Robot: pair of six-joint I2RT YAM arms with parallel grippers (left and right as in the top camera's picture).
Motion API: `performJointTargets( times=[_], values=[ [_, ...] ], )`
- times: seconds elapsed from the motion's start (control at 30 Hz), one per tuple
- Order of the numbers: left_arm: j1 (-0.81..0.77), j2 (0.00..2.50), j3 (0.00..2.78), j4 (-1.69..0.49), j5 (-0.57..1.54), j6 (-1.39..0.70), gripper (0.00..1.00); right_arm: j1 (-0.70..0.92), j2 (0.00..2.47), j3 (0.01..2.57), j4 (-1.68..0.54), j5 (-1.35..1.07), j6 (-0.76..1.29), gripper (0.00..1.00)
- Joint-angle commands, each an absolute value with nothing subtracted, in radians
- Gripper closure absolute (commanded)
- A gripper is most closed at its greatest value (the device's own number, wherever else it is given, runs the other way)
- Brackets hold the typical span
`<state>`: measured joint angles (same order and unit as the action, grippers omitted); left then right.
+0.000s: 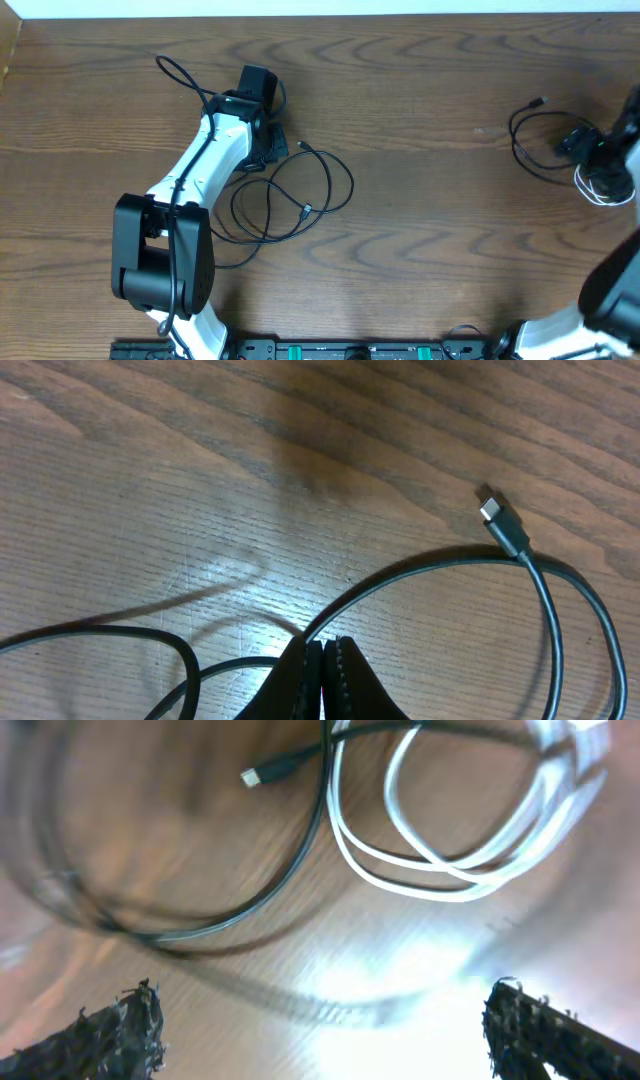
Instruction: Untangle cables
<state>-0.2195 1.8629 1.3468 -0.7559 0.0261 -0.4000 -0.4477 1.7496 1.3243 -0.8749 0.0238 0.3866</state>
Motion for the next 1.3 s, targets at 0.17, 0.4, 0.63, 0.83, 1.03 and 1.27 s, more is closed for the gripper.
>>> performJointTargets(
  times=[0.17, 0.4, 0.63, 0.83, 1.03, 1.27],
  values=[
    [-0.220, 1.869, 1.339, -0.757, 0.014, -0.406, 0.92, -0.443, 1.602, 1.375, -1.031, -0.152, 0.389, 0.01],
    [-0.220, 1.869, 1.339, -0.757, 0.014, -0.406, 0.92, -0.332, 1.604, 1.250, -0.907, -0.467, 0.389, 0.25],
    [-0.218, 1.835, 1.339, -0.773, 0.014, -0.406, 0.93, -0.102, 1.605, 1.138, -0.685, -0.471, 0.397, 0.99],
    [-0.181, 1.692, 1.339, -0.784, 0.014, -0.496, 0.93, 0.150, 1.607, 1.123, -0.500, -0.469, 0.397, 0.88],
    [-0.056, 1.574, 1.339, -0.793, 0.014, -0.542, 0.92, 0.406, 1.625, 1.123, -0.347, -0.347, 0.514, 0.48],
    [0.072, 1.588, 1.339, -0.907, 0.014, -0.575, 0.92, 0.618, 1.715, 1.123, -0.165, -0.312, 0.531, 0.21]
  ],
)
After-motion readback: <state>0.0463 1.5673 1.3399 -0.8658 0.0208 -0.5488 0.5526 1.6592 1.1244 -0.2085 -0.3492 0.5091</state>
